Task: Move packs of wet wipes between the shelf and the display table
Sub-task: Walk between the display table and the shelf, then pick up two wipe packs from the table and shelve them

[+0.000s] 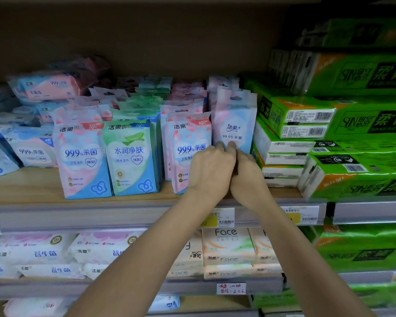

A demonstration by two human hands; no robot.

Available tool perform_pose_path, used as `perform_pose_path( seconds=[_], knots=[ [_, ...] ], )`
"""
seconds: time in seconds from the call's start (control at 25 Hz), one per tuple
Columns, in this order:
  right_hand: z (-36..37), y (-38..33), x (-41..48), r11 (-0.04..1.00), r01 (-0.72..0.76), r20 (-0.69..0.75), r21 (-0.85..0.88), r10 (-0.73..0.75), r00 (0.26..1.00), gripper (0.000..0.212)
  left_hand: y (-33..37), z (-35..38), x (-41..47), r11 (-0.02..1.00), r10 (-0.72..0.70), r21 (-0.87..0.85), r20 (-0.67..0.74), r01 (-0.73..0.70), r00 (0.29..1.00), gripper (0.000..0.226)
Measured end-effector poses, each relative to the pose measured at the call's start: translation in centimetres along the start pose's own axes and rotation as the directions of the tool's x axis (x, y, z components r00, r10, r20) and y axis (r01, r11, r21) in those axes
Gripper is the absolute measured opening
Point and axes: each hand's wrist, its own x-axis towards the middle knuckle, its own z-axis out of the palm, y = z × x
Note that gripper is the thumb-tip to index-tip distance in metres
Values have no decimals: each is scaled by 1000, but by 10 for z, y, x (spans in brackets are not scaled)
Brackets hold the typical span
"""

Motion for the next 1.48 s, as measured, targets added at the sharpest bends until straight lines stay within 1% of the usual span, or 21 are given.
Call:
perform_pose_path(
  seconds=[0.04,0.08,0.12,0.2,0.28,0.32,0.36,0.44,0.56,0.64,0.72,0.8,0.84,0.88,1.0,1.08,1.16,1.24,1.32,1.4,1.48],
  knots=[
    [-2,1,-1,1000,-11,-22,22,12,1000,46,-2,-1,2,997,-24,-75,50,28,998,30],
    [-5,1,-3,999,-6,-53,44,9,999,42,-5,-7,2,976,-32,-210,138,61,990,33],
    [-7,1,-9,998,18,-82,67,-13,997,36,-9,-13,-2,924,-41,-368,174,104,984,34],
    [-10,-2,-23,983,111,-136,148,-91,987,26,-20,-29,-19,731,-138,-658,115,179,984,29],
    [-13,-11,-44,945,194,-189,264,-147,971,21,-33,-39,-46,509,-254,-832,98,219,962,20],
    [-14,-16,-55,919,228,-206,322,-167,964,18,-40,-42,-63,435,-295,-870,108,234,950,16],
    [-10,-21,-66,889,244,-198,386,-178,964,15,-46,-44,-84,395,-333,-881,126,260,935,13],
    [0,-25,-89,833,203,-104,516,-174,979,15,-53,-47,-125,329,-393,-880,201,342,897,11],
    [36,-10,-125,801,38,180,598,-180,967,16,-50,-41,-201,243,-489,-805,380,541,785,14],
    [69,16,-152,852,-68,392,520,-167,904,19,-38,-30,-261,216,-542,-685,509,696,669,21],
    [107,49,-190,914,-137,614,382,-140,777,32,-21,-21,-331,130,-609,-515,633,847,478,24],
    [140,79,-236,966,-153,798,210,-79,598,39,4,-24,-407,40,-648,-323,712,946,270,19],
    [154,95,-257,984,-128,858,126,-43,511,40,17,-29,-440,1,-657,-225,734,974,170,16],
    [169,107,-280,995,-79,917,54,-18,399,39,34,-40,-475,-69,-679,-137,732,988,54,15],
    [212,119,-343,995,97,999,-12,6,54,32,83,-86,-564,-351,-729,-8,629,936,-268,14],
    [236,98,-377,974,216,994,66,-44,-102,33,113,-121,-606,-523,-721,13,527,852,-451,14],
    [246,43,-414,942,289,967,168,-101,-234,32,142,-155,-642,-678,-681,-24,397,735,-615,14],
    [253,-18,-455,909,330,930,255,-137,-341,21,169,-185,-673,-786,-611,-105,275,609,-742,15],
    [265,-71,-501,862,363,884,354,-182,-431,16,191,-210,-701,-847,-527,-197,190,494,-828,18],
    [276,-118,-556,808,381,830,450,-221,-513,16,206,-236,-731,-873,-448,-279,142,399,-882,18],
    [285,-157,-606,766,398,794,505,-232,-561,14,209,-262,-763,-882,-393,-331,122,336,-911,16]
  ],
)
